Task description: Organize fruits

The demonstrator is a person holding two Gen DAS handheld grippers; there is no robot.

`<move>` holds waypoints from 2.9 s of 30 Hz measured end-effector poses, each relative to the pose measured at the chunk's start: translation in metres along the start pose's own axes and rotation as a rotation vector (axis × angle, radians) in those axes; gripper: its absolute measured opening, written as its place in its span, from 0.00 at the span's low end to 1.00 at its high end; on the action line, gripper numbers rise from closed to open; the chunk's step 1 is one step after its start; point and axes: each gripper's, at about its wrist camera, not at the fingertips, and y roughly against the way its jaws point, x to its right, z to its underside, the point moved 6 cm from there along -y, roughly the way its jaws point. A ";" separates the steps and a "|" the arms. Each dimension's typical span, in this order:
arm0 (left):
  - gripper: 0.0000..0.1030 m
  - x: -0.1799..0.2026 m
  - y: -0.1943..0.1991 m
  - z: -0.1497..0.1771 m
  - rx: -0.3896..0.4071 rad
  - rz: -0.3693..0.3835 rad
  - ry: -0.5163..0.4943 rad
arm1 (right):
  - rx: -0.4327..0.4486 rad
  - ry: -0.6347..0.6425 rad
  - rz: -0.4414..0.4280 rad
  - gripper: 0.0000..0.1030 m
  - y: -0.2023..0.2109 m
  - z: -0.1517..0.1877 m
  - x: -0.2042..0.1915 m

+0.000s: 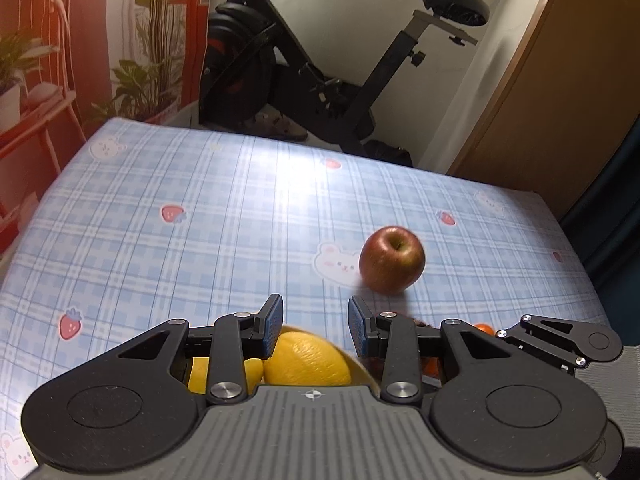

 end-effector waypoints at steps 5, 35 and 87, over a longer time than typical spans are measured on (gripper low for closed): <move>0.37 0.015 0.005 -0.008 0.047 -0.004 -0.040 | 0.033 -0.004 0.043 0.42 0.013 -0.007 0.017; 0.37 0.041 -0.051 -0.038 0.027 0.079 -0.053 | 0.008 0.013 0.091 0.52 -0.022 -0.016 0.095; 0.41 0.040 -0.012 -0.029 0.012 0.180 0.041 | 0.047 0.143 -0.096 0.65 -0.022 -0.041 0.020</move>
